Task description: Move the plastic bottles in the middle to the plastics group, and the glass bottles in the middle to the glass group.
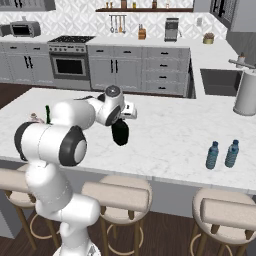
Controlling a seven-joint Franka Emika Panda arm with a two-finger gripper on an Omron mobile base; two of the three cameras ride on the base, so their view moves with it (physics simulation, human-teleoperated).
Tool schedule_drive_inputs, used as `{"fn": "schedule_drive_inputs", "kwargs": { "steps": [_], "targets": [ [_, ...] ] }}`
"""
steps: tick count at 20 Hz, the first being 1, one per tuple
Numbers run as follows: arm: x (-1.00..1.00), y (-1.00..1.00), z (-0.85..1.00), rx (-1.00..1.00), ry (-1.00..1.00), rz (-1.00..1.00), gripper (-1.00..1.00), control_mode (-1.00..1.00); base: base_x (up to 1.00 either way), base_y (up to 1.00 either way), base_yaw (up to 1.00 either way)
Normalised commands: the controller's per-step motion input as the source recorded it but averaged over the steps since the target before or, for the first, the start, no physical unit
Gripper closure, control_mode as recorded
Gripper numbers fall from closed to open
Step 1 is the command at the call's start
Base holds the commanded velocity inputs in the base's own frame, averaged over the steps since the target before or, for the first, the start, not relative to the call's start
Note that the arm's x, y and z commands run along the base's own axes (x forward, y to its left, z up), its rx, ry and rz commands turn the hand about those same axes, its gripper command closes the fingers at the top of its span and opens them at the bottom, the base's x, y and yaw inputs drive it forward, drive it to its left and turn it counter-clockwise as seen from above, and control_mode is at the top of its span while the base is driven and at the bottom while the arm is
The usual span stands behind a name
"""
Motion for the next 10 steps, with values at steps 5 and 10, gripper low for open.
{"fn": "schedule_drive_inputs", "kwargs": {
  "steps": [5,10],
  "targets": [
    [-0.25,-0.93,0.61,0.01,-0.13,-0.15,1.0,-1.0,0.0,0.0,0.0],
    [-0.37,-0.38,0.32,0.02,-0.11,-0.06,1.0,-1.0,0.0,0.0,0.0]
  ]
}}
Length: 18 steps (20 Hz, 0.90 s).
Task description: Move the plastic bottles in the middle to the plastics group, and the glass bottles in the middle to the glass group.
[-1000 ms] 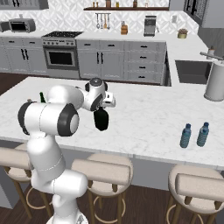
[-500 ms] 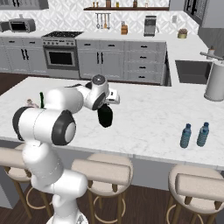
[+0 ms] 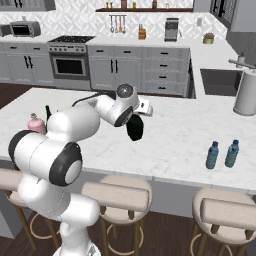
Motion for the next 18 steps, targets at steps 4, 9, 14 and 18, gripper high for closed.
{"fn": "schedule_drive_inputs", "kwargs": {
  "steps": [4,9,14,18],
  "targets": [
    [-0.36,0.25,0.09,0.0,-0.11,0.09,1.0,-1.0,0.0,0.0,0.0],
    [-0.12,0.41,0.05,0.0,-0.06,0.23,1.0,-1.0,0.0,0.0,0.0],
    [-0.02,0.77,0.04,-0.02,0.0,0.34,1.0,-1.0,0.0,0.0,0.0],
    [0.0,0.97,0.0,-0.08,0.04,0.35,1.0,-1.0,0.0,0.0,0.0]
  ]
}}
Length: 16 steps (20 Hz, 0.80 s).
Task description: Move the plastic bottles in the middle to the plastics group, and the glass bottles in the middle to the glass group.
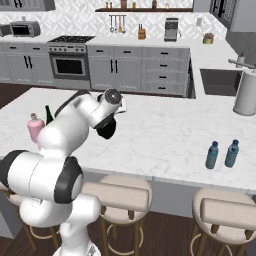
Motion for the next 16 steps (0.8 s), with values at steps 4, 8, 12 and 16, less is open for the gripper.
{"fn": "schedule_drive_inputs", "kwargs": {
  "steps": [4,8,12,16],
  "targets": [
    [0.14,1.0,-0.01,-0.15,0.14,0.28,1.0,-1.0,0.0,0.0,0.0],
    [0.21,1.0,-0.16,-0.19,0.21,0.28,1.0,-1.0,0.0,0.0,0.0],
    [0.0,0.67,-0.24,-0.09,0.06,0.24,1.0,-1.0,0.0,0.0,0.0],
    [0.02,0.35,-0.12,0.0,0.0,0.18,1.0,-1.0,0.0,0.0,0.0]
  ]
}}
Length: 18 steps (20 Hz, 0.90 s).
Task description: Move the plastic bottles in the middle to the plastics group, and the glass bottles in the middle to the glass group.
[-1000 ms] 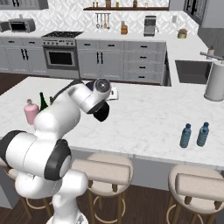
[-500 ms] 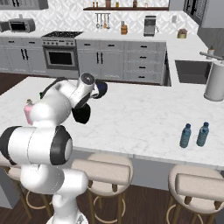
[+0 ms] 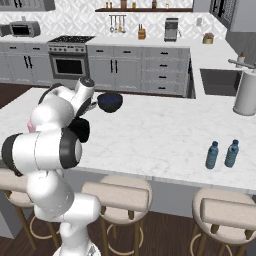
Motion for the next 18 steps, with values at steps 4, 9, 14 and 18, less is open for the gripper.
{"fn": "schedule_drive_inputs", "kwargs": {
  "steps": [4,9,14,18],
  "targets": [
    [0.01,0.27,-0.31,0.09,0.0,0.2,1.0,-1.0,0.0,0.0,0.0],
    [0.0,0.35,-0.22,0.06,0.0,0.23,1.0,-1.0,0.0,0.0,0.0],
    [0.17,0.3,-0.02,0.01,0.0,0.22,1.0,-1.0,0.0,0.0,0.0],
    [0.09,0.18,0.0,0.0,0.0,0.17,1.0,-1.0,0.0,0.0,0.0]
  ]
}}
